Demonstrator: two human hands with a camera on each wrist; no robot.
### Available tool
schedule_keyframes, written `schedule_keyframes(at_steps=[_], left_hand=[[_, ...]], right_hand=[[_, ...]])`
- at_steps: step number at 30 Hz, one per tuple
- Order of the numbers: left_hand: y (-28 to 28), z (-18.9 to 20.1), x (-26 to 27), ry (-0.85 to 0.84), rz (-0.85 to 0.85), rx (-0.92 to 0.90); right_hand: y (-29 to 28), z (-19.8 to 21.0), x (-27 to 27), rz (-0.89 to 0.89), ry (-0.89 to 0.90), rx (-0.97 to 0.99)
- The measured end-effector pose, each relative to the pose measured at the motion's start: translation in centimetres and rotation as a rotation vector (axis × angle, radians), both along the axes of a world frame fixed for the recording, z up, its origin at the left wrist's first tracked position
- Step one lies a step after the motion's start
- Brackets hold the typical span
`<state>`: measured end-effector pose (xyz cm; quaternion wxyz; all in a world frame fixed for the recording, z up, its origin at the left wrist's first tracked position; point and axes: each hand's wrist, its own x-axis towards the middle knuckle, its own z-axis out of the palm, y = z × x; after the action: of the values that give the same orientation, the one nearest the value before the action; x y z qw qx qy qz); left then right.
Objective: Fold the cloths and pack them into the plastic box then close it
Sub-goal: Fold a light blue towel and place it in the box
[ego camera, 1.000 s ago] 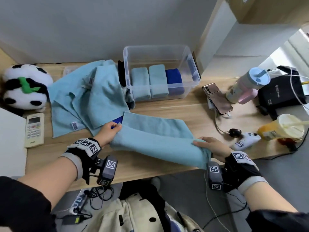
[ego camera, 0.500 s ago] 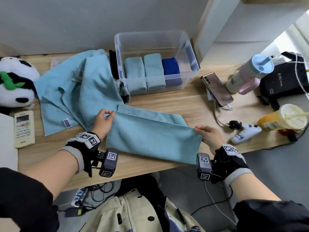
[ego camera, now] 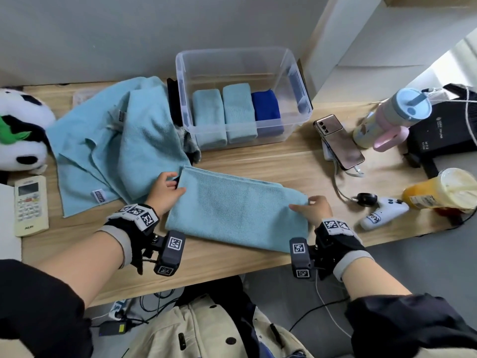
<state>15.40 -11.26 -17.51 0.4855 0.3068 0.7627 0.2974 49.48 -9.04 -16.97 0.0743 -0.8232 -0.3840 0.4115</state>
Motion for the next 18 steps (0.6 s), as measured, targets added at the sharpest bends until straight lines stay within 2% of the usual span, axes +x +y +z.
schedule_keyframes(at_steps=[3,7,12,15,18], left_hand=[[-0.3,0.0,0.0,-0.004,0.007,-0.054],[-0.5,-0.5,-0.2,0.016,-0.16,-0.162],[-1.3,-1.0,-0.2,0.07,-0.219,-0.186],[-1.8,-1.4,-0.7,0.059,-0.222,-0.222],[-2.1,-1.4,-1.1,0.059,-0.273,-0.242]], right_hand=[[-0.3,-0.4,-0.1,0.089,-0.053,-0.162],[-0.1,-0.6,-0.4,0.098,0.107,-0.291],[0.3,1.0,-1.3,-0.066,0.394,-0.285],[0.3,2.3,-1.0,-0.08,0.566,-0.307],[0.4,2.4,-0.9,-0.181,0.695,-0.2]])
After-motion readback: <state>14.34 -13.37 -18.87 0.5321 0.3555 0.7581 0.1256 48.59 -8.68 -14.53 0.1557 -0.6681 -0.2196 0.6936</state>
